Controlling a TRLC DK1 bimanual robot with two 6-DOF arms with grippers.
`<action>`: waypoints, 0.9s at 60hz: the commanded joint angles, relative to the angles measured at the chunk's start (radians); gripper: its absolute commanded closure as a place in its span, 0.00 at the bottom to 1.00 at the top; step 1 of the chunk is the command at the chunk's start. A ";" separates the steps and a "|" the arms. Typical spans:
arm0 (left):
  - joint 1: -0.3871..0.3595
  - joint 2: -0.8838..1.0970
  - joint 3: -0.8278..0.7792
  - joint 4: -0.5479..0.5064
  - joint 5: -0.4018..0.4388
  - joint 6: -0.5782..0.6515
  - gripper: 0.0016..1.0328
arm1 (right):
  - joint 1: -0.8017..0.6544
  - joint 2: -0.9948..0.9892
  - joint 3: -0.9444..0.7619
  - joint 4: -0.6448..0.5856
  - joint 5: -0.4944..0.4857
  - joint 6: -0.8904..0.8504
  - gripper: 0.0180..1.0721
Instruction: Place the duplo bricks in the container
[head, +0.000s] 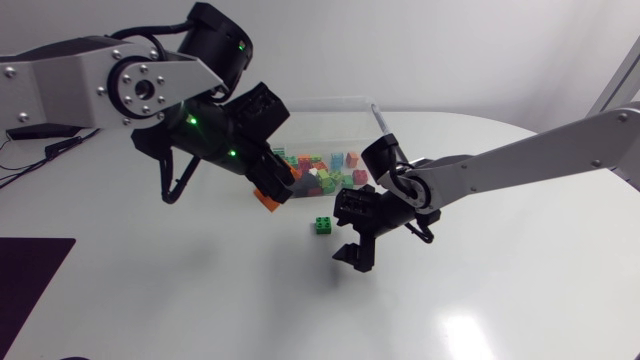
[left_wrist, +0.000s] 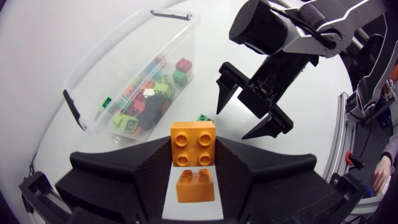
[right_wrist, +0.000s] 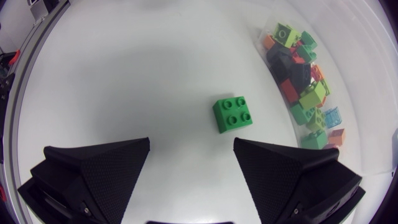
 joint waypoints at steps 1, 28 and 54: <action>0.023 -0.025 -0.003 0.030 0.029 0.039 0.70 | -0.021 0.055 0.057 0.009 -0.021 -0.031 0.07; 0.065 0.036 0.181 -0.009 0.100 0.039 0.70 | -0.044 0.211 0.221 -0.016 -0.070 -0.086 0.09; 0.143 0.239 0.410 0.034 0.164 0.007 0.69 | -0.024 0.302 0.289 -0.057 -0.101 -0.097 0.62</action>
